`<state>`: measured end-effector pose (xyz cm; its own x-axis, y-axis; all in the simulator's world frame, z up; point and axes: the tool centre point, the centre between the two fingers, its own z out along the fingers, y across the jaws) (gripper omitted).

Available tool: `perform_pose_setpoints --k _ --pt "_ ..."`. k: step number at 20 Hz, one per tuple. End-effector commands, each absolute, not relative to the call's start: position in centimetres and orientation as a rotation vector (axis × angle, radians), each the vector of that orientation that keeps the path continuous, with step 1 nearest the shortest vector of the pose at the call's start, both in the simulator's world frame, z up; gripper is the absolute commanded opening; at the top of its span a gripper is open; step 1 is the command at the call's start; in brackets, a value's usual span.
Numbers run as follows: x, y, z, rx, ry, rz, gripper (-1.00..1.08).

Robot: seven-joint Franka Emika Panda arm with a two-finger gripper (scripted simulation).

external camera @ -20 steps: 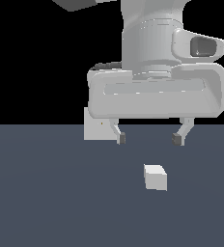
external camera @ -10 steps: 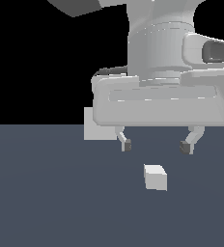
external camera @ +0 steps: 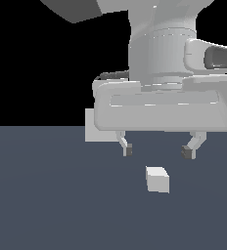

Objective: Plug the charger into the wall socket.

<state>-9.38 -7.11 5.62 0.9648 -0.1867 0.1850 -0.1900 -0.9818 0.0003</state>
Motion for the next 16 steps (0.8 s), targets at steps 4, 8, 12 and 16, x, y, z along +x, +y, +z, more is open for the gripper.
perform_pose_setpoints --k 4,8,12,16 --pt "-9.5 -7.1 3.6 3.097 -0.297 0.287 1.0" --pt "-9.5 -7.1 2.0 3.097 -0.297 0.287 1.0" --pt "-9.4 -7.1 1.3 3.097 -0.296 0.287 1.0" --pt "-9.4 -7.1 1.2 3.097 -0.296 0.287 -1.0"
